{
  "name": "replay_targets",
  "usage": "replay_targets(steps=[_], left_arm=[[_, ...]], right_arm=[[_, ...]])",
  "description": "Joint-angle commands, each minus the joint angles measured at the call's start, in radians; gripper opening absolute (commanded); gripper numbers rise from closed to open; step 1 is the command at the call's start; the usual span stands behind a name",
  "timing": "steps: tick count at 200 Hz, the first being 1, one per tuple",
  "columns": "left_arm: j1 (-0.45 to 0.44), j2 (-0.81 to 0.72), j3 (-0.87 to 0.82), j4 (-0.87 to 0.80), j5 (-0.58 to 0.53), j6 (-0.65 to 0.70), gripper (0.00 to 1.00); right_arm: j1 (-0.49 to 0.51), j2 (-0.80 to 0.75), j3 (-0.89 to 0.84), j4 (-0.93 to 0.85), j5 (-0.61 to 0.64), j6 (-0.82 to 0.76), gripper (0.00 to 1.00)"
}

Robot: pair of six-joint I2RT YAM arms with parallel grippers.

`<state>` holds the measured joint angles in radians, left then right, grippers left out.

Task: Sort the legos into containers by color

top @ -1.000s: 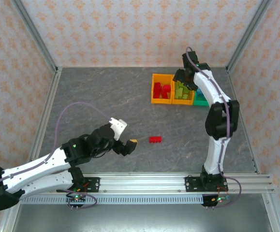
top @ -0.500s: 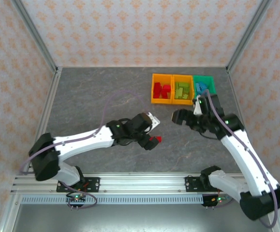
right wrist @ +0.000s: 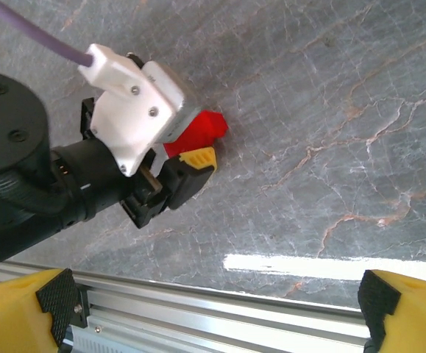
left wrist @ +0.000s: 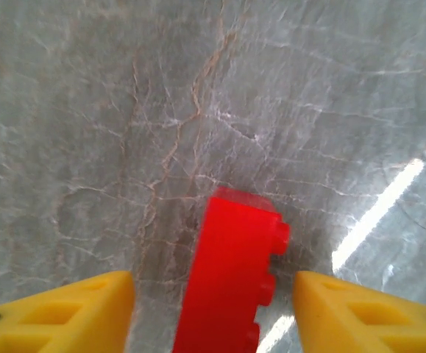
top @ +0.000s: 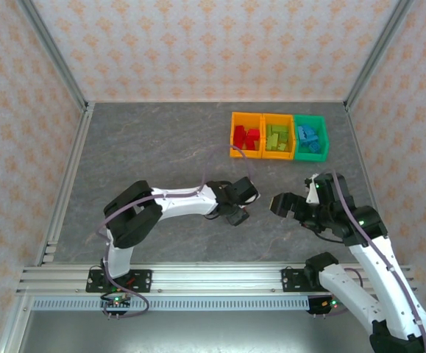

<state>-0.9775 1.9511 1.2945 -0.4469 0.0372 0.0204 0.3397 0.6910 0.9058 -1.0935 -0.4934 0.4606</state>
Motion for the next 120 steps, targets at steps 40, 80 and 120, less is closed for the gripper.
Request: replay_targets(steps=[40,80,120], left_arm=[[-0.005,0.008,-0.010,-0.017,0.025,0.020,0.25],[0.001,-0.105,0.010,0.013,0.001,0.013,0.13],[0.130,-0.072,0.211,0.006,-0.037,-0.049,0.14]], right_arm=[[0.003,0.008,-0.037,-0.013,-0.073,0.011,1.00],[0.004,0.005,-0.030,0.033,-0.111,0.037,1.00],[0.003,-0.076,-0.075,0.150,0.112,0.150,1.00]])
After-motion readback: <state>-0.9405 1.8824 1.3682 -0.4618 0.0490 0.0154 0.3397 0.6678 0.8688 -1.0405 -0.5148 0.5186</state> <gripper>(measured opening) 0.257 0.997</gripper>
